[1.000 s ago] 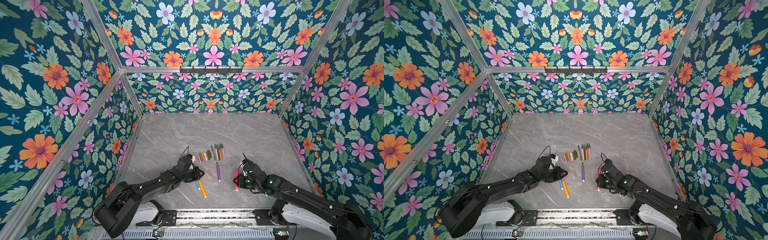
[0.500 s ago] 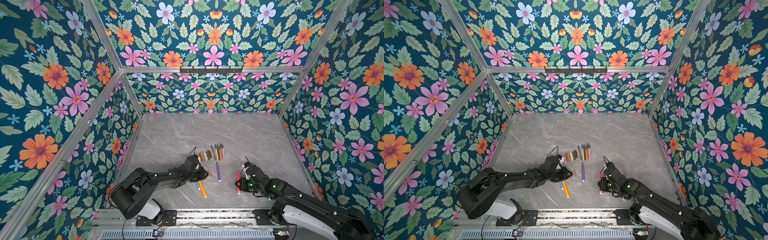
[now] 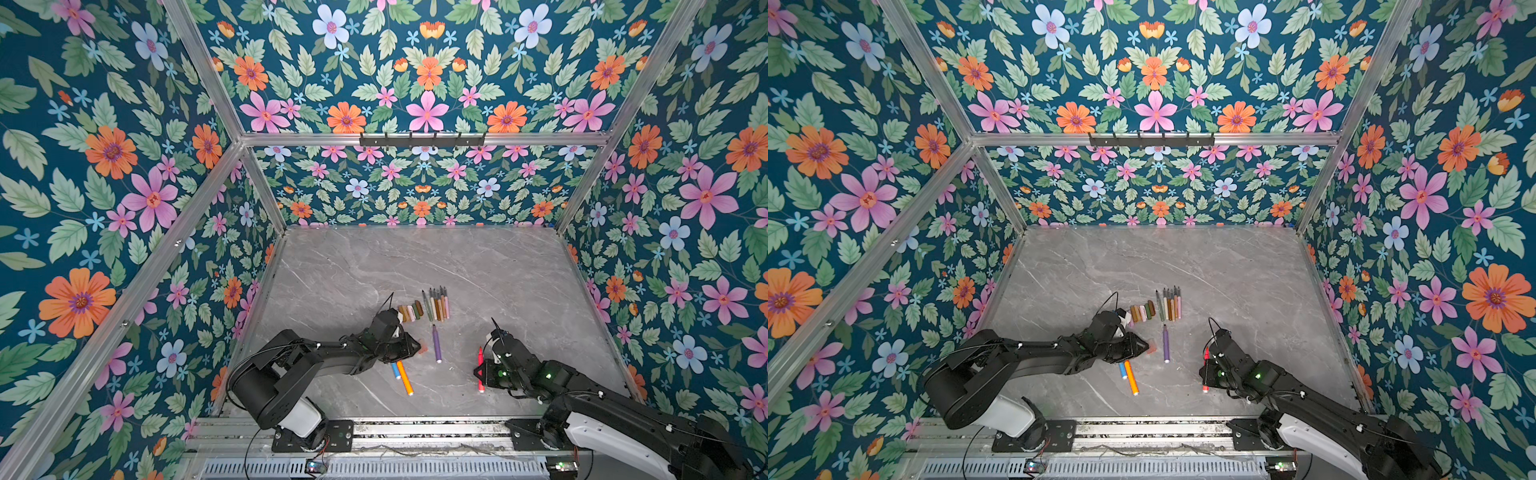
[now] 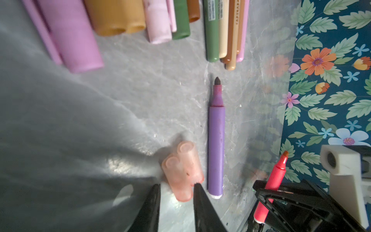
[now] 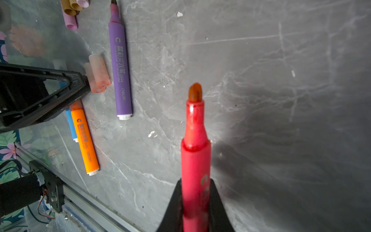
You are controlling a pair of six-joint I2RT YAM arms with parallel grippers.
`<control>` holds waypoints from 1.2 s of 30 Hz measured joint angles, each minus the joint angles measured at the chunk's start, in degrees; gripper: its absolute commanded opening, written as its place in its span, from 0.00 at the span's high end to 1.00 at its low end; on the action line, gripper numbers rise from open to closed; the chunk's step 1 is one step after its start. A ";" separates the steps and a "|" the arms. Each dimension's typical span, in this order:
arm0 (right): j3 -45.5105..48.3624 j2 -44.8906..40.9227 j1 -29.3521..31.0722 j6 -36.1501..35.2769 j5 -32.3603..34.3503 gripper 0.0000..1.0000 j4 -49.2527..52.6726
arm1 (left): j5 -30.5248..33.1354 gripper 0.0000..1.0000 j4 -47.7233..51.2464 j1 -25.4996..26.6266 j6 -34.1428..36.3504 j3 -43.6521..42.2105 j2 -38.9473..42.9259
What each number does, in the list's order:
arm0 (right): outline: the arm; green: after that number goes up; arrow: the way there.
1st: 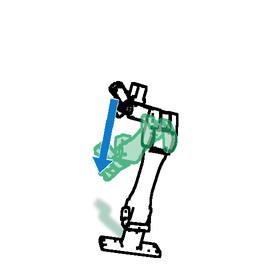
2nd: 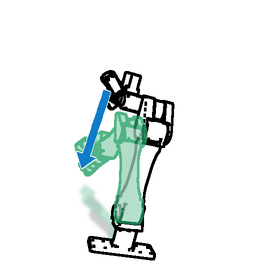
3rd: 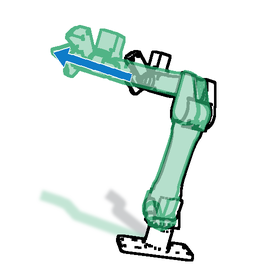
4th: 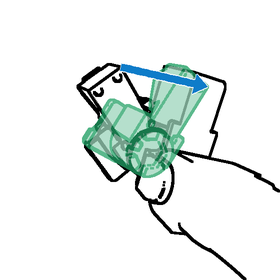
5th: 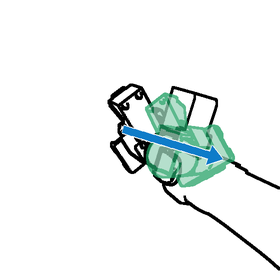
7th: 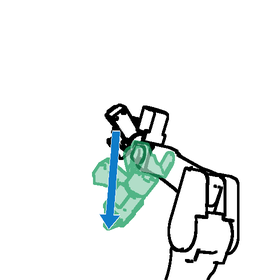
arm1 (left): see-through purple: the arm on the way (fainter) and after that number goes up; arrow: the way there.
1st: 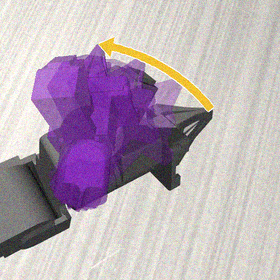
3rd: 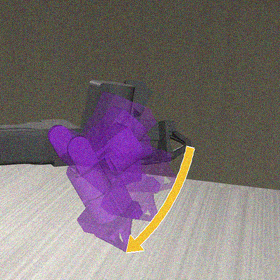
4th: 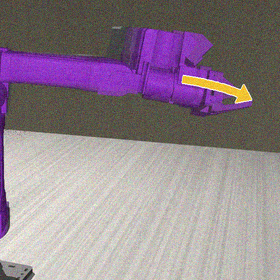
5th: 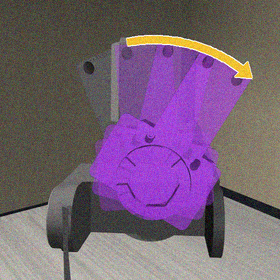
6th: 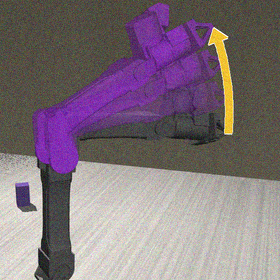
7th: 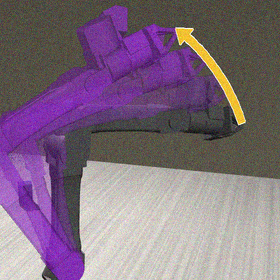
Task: Open the pen caps
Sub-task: 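Set the pink cap beside the other cap and open the left gripper, then draw the left arm back while the right gripper lowers the pink highlighter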
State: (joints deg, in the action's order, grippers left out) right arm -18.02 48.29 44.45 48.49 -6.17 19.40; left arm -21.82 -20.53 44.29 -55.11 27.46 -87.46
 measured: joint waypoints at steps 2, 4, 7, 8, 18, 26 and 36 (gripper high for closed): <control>0.07 -0.09 0.00 0.11 0.00 1.00 -0.02 | 0.02 0.67 -0.02 0.00 0.00 0.00 0.07; 0.11 -0.13 0.00 0.63 0.00 1.00 -0.02 | 0.02 0.67 -0.02 0.00 0.00 0.04 0.11; 0.20 -0.22 0.00 0.63 0.00 1.00 -0.02 | 0.04 0.67 0.00 0.00 0.00 0.11 0.33; 0.20 -0.20 0.00 0.66 0.00 1.00 -0.02 | 0.04 0.67 0.00 0.00 0.00 0.11 0.44; -1.75 7.28 0.00 -0.72 -1.27 1.00 -1.97 | 0.26 0.68 2.36 0.00 0.26 0.70 3.82; -9.77 18.88 -0.11 -5.44 -1.77 1.00 -4.35 | 1.92 0.70 19.61 0.00 8.11 9.18 23.56; -18.60 31.98 -1.77 -10.21 -3.69 1.00 -7.21 | 17.35 0.69 53.24 -1.16 24.33 22.14 46.97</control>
State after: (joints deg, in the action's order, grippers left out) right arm -36.62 80.27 42.68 38.28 -9.87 12.19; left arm -4.47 32.71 43.13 -30.79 49.60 -40.49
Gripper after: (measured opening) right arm 0.148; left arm 0.299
